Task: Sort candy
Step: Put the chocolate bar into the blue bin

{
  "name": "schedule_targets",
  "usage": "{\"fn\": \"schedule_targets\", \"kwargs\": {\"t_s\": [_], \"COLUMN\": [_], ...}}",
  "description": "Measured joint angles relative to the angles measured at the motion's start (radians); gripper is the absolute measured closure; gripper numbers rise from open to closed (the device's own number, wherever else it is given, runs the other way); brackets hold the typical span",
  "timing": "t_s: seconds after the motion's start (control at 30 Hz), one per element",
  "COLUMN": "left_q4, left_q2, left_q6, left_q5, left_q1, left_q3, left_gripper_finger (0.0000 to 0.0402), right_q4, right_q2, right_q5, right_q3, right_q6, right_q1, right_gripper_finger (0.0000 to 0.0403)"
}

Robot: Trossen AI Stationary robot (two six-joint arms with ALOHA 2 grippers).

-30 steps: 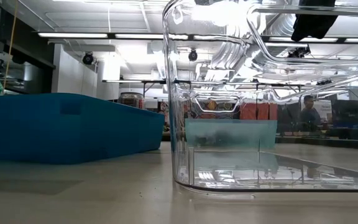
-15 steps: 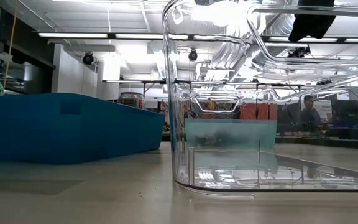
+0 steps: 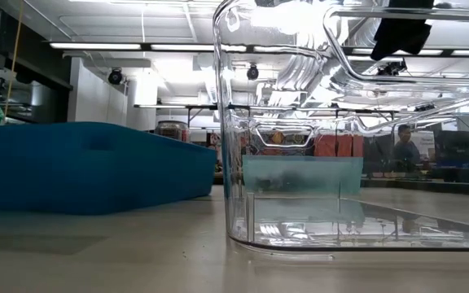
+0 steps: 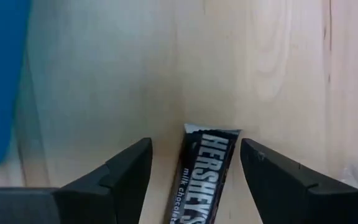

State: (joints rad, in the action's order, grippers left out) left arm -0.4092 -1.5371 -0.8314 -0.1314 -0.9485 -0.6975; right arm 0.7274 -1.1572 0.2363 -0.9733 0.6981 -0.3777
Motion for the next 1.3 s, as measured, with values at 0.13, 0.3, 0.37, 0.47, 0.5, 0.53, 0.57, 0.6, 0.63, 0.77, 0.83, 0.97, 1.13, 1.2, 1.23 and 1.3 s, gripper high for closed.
{"fn": "schedule_targets", "kwargs": {"t_s": [0.13,0.3,0.37,0.47,0.5,0.53,0.57,0.6,0.63,0.77,0.83,0.97,1.13,1.2,1.23,1.3], "left_q4": [0.009,-0.029,-0.044,-0.065,-0.068,-0.073,-0.076,-0.08,-0.084,-0.087,-0.104,-0.126,-0.138,-0.155,-0.156,-0.15], "left_q2": [-0.044,-0.073,-0.077,-0.077,-0.075,-0.072,-0.072,-0.069,-0.064,-0.016,0.026,0.117,0.219,0.256,0.274,0.309], "left_q6": [0.001,-0.027,-0.027,-0.03,-0.038,-0.055,-0.08,-0.106,-0.134,-0.218,-0.249,-0.283,-0.275,-0.273,-0.265,-0.25], "left_q5": [-0.032,-0.09,-0.093,-0.1,-0.096,-0.089,-0.083,-0.078,-0.075,-0.067,-0.089,-0.127,-0.164,-0.173,-0.181,-0.193], "left_q1": [-0.026,-0.039,-0.039,-0.037,-0.034,-0.03,-0.024,-0.02,-0.017,-0.004,-0.004,-0.004,-0.004,-0.002,0.001,0.0], "left_q3": [-0.003,-0.007,-0.008,-0.008,-0.007,-0.008,-0.01,-0.012,-0.014,-0.016,-0.012,-0.012,-0.014,-0.015,-0.015,-0.015], "left_gripper_finger": [0.0169,0.0184,0.021,0.0288,0.0322,0.0354,0.037,0.037,0.037,0.0374,0.0396,0.0395,0.0397,0.0398,0.0398,0.0399], "right_q4": [0.016,0.05,0.057,0.066,0.068,0.07,0.073,0.077,0.078,0.08,0.082,0.086,0.088,0.088,0.091,0.093], "right_q2": [0.0,0.0,0.0,0.0,0.0,0.0,0.0,0.0,0.0,0.0,0.0,0.0,0.0,0.0,0.0,0.0], "right_q5": [0.0,0.0,0.0,0.0,0.0,0.0,0.0,0.0,0.0,0.0,0.0,0.0,0.0,0.0,0.0,0.0], "right_q3": [0.0,0.0,0.0,0.0,0.0,0.0,0.0,0.0,0.0,0.0,0.0,0.0,0.0,0.0,0.0,0.0], "right_q6": [0.001,0.001,0.001,0.001,0.0,0.0,0.001,0.001,0.001,-0.003,-0.009,-0.01,-0.009,-0.007,-0.007,-0.007], "right_q1": [0.012,0.027,0.032,0.031,0.031,0.031,0.031,0.031,0.031,0.031,0.031,0.031,0.031,0.031,0.031,0.031], "right_gripper_finger": [0.0265,0.0265,0.0265,0.0265,0.0265,0.0265,0.0265,0.0265,0.0265,0.0265,0.0265,0.0265,0.0265,0.0265,0.0265,0.0265]}}
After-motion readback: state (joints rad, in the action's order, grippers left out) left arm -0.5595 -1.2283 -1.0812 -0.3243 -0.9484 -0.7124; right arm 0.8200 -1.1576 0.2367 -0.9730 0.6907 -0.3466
